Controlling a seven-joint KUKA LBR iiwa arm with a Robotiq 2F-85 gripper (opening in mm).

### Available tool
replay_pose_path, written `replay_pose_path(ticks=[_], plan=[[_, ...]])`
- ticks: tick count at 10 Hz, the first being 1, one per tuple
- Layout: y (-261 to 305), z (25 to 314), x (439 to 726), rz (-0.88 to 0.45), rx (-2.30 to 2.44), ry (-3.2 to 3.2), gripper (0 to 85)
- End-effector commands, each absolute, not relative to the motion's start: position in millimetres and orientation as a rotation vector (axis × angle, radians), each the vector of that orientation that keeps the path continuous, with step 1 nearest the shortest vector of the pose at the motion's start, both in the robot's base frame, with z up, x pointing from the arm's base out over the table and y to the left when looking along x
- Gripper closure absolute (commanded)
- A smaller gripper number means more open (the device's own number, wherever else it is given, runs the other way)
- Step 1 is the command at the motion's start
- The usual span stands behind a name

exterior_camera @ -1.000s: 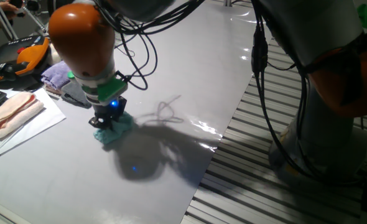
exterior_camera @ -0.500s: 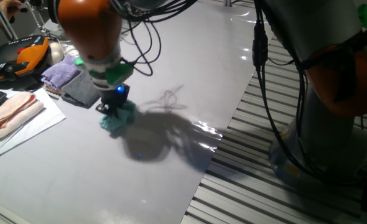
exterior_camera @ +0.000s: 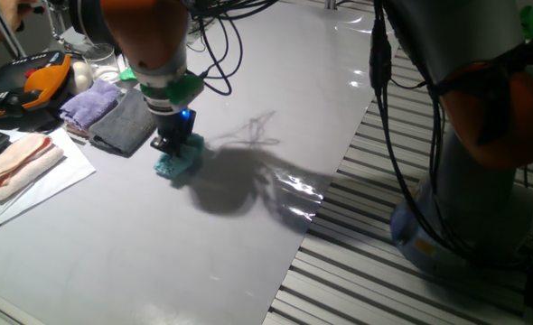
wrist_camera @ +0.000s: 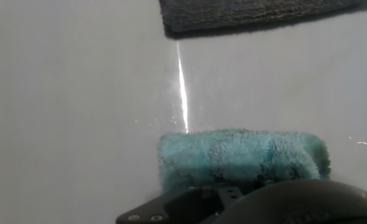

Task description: Clean the table with a cloth

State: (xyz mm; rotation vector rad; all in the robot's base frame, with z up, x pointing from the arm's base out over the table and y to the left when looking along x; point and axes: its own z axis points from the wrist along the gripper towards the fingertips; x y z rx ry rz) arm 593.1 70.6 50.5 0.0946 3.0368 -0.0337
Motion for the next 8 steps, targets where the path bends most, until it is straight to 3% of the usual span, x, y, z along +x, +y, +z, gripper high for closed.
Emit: replay_pose_path(ticks=[1, 4, 8], plan=[[69.9, 50.3, 592.6, -0.025, 0.091, 3.039, 85.0], [72.4, 51.5, 592.9, 0.012, 0.136, 3.071, 85.0], [72.4, 51.5, 592.9, -0.087, 0.253, 3.097, 85.0]])
